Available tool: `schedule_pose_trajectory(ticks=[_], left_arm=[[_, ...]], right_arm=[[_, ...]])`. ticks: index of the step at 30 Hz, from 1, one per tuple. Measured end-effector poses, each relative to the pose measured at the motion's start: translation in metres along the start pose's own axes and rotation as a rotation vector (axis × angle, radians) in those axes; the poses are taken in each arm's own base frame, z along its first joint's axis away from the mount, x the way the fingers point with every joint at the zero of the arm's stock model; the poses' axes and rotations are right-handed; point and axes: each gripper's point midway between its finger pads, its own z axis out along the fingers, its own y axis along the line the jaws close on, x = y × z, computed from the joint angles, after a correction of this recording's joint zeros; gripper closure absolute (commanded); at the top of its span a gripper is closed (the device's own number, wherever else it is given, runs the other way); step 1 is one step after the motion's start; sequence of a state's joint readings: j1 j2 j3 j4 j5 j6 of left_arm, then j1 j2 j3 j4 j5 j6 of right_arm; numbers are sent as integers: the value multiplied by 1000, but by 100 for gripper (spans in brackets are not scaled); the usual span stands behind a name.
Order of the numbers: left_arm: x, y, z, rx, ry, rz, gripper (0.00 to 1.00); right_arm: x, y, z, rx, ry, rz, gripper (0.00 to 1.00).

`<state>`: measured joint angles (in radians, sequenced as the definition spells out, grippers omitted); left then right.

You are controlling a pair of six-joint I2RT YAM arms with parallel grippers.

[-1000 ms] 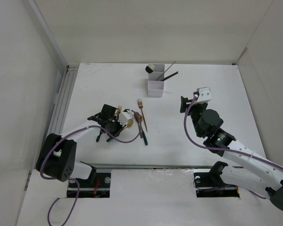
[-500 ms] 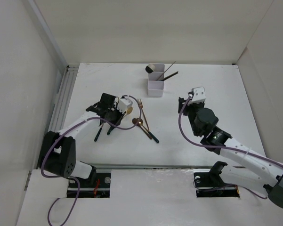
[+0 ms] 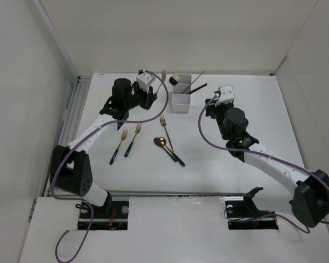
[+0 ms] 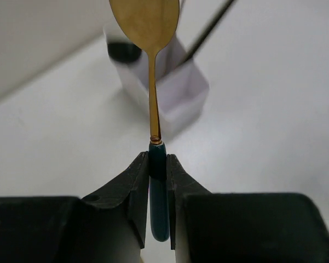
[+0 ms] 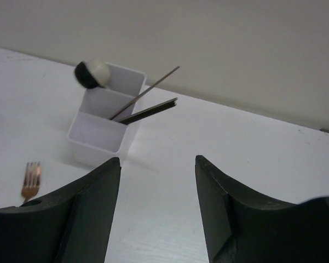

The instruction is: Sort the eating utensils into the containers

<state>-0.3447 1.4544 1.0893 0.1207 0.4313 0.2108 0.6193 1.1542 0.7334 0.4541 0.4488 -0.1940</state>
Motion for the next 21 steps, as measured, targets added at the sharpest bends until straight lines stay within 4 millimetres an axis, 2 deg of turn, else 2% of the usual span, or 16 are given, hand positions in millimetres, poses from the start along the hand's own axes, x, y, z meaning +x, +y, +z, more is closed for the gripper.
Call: schedule_pose_trajectory(ticks=[5, 7, 9, 13, 18, 21], left_arm=[[-101, 26, 66, 29, -294, 4, 100], [-129, 34, 92, 47, -388, 11, 100], [-144, 40, 114, 66, -466, 17, 100], [-142, 41, 150, 100, -584, 31, 100], [-112, 31, 193, 112, -656, 31, 100], [-103, 23, 214, 103, -683, 24, 100]], right_arm=[[-15, -34, 49, 47, -41, 17, 41], [-23, -40, 67, 41, -63, 19, 41], [-26, -42, 82, 29, -74, 17, 41], [-20, -42, 101, -1, -68, 11, 42], [-12, -48, 107, -13, -51, 4, 43], [-12, -53, 108, -11, -45, 2, 43]])
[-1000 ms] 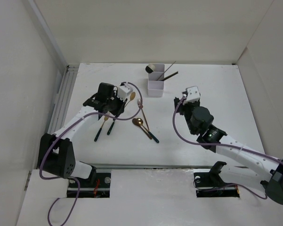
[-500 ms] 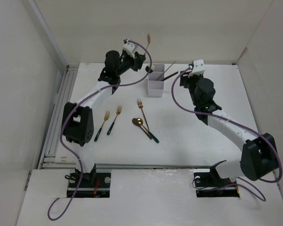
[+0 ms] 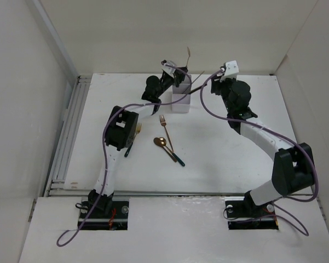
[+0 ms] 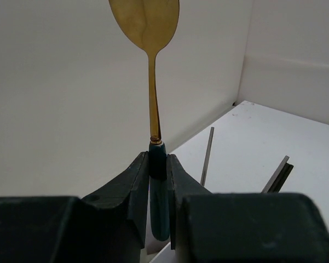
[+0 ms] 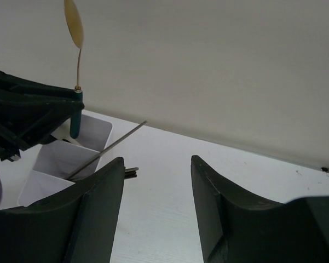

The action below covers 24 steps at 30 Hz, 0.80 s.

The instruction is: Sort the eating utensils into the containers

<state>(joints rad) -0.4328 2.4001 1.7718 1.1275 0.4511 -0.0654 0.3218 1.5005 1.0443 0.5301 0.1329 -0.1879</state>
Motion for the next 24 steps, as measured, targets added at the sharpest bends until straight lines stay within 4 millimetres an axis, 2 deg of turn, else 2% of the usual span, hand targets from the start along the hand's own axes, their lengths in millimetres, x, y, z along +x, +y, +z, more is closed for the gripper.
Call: schedule_pose_trajectory(ticks=[3, 6, 13, 18, 24], left_arm=[[10, -5, 9, -17, -23, -4, 100], [8, -6, 16, -31, -56, 2, 100], [-1, 7, 22, -90, -97, 12, 100], [6, 12, 20, -111, -67, 2, 99], [27, 8, 11, -95, -18, -8, 77]], right_arm=[[-1, -7, -1, 11, 6, -2, 43], [-4, -13, -5, 20, 14, -3, 43], [-27, -34, -17, 58, -24, -9, 43], [-26, -38, -18, 67, -15, -35, 43], [-25, -38, -18, 62, -10, -52, 42]])
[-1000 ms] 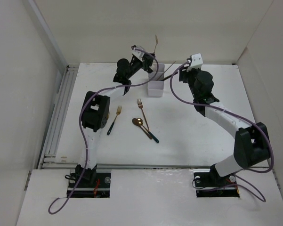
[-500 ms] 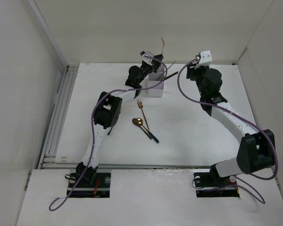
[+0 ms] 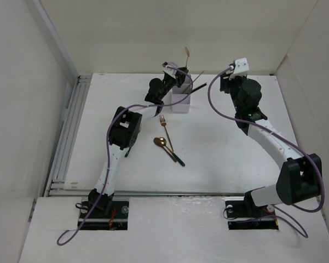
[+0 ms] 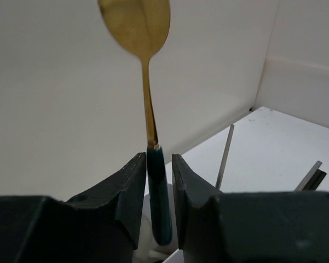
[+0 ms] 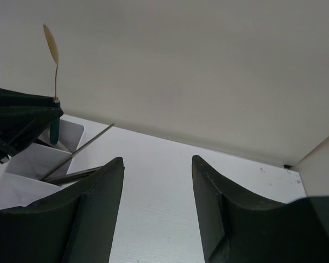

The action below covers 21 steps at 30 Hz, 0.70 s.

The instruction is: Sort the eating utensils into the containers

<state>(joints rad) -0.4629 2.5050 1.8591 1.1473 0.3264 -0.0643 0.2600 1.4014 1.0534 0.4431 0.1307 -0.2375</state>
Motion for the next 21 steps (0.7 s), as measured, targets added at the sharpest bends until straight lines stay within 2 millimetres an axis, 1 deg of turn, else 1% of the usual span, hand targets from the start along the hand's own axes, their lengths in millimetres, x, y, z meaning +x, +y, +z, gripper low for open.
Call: schedule_pose_trajectory(ticks=[1, 2, 3, 5, 6, 9, 14, 17, 19, 21], left_arm=[[1, -2, -2, 8, -3, 1, 73], [0, -3, -3, 12, -4, 3, 63], [2, -4, -4, 16, 1, 3, 58], [7, -7, -7, 26, 11, 4, 51], [7, -7, -7, 30, 8, 6, 47], [7, -9, -8, 38, 5, 10, 40], [4, -11, -11, 43, 2, 16, 36], [-1, -17, -15, 64, 9, 13, 36], [-13, -21, -16, 78, 2, 11, 36], [-30, -26, -19, 90, -11, 8, 36]], right_arm=[[0, 0, 0, 0, 1, -1, 42], [0, 0, 0, 0, 2, -3, 41], [0, 0, 0, -1, 2, -3, 41], [1, 0, 0, -1, 4, -4, 39], [1, 0, 0, -2, 5, -5, 39], [2, 0, 0, -3, 9, -5, 39], [1, 5, 0, -33, 2, -10, 38], [0, 10, 0, -60, -3, -13, 37], [-3, 12, 0, -73, -9, -13, 35], [-6, 15, 1, -89, -10, -15, 32]])
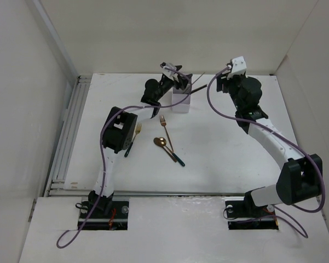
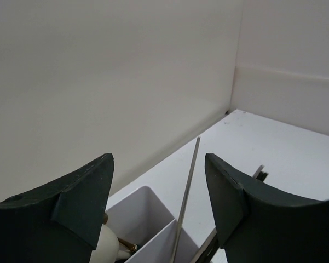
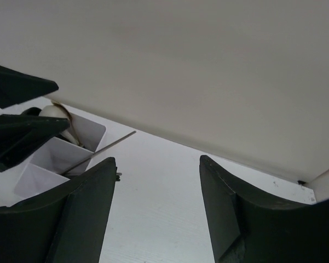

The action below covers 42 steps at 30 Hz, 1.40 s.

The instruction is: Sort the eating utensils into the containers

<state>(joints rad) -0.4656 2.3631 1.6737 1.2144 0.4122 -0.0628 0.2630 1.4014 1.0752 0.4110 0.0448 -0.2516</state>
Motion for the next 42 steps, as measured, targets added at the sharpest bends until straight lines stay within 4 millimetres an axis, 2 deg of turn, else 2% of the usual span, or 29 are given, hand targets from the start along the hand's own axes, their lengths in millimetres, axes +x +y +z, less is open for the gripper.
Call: schedule_pose_trajectory(ticks=[2, 5, 8, 9, 10, 12, 13, 15, 18, 20, 24, 27, 30, 32, 36, 42], left_arm=[[-26, -6, -4, 9, -22, 4, 34], [-79, -13, -8, 8, -82, 24, 33], [-146, -15, -20, -32, -150, 43, 32], [-156, -16, -24, -42, -153, 43, 32], [-183, -14, -36, -75, -157, 45, 31], [-214, -3, -59, -142, -151, 62, 31], [-222, 6, -76, -191, -125, 68, 31], [-231, 28, -115, -301, -71, 89, 30], [-217, 62, -184, -502, 59, 94, 28], [-197, 76, -229, -629, 155, 81, 27], [-145, 75, -304, -792, 344, 33, 27], [-120, 64, -342, -851, 438, -9, 27], [-117, 54, -362, -874, 458, -31, 27], [-121, 50, -367, -881, 447, -39, 27], [-139, 51, -373, -906, 385, -39, 26], [-137, 54, -381, -933, 376, -60, 26]], right_arm=[[-5, 4, 0, -21, 7, 0, 32], [-10, 24, -1, -81, 27, 1, 32], [-5, 59, -8, -180, 71, 1, 32], [0, 75, -13, -230, 95, 2, 34], [3, 91, -18, -274, 114, 2, 37], [14, 124, -33, -369, 159, 11, 41], [21, 140, -41, -414, 187, 19, 51], [36, 173, -58, -503, 254, 33, 62], [62, 218, -85, -604, 371, 48, 66], [79, 246, -101, -661, 436, 39, 69], [120, 293, -133, -760, 568, -8, 83], [164, 308, -145, -789, 693, -45, 83], [208, 309, -155, -793, 834, -85, 80], [227, 306, -165, -789, 907, -98, 80], [229, 303, -170, -766, 940, -69, 80], [228, 303, -182, -755, 961, -51, 79]])
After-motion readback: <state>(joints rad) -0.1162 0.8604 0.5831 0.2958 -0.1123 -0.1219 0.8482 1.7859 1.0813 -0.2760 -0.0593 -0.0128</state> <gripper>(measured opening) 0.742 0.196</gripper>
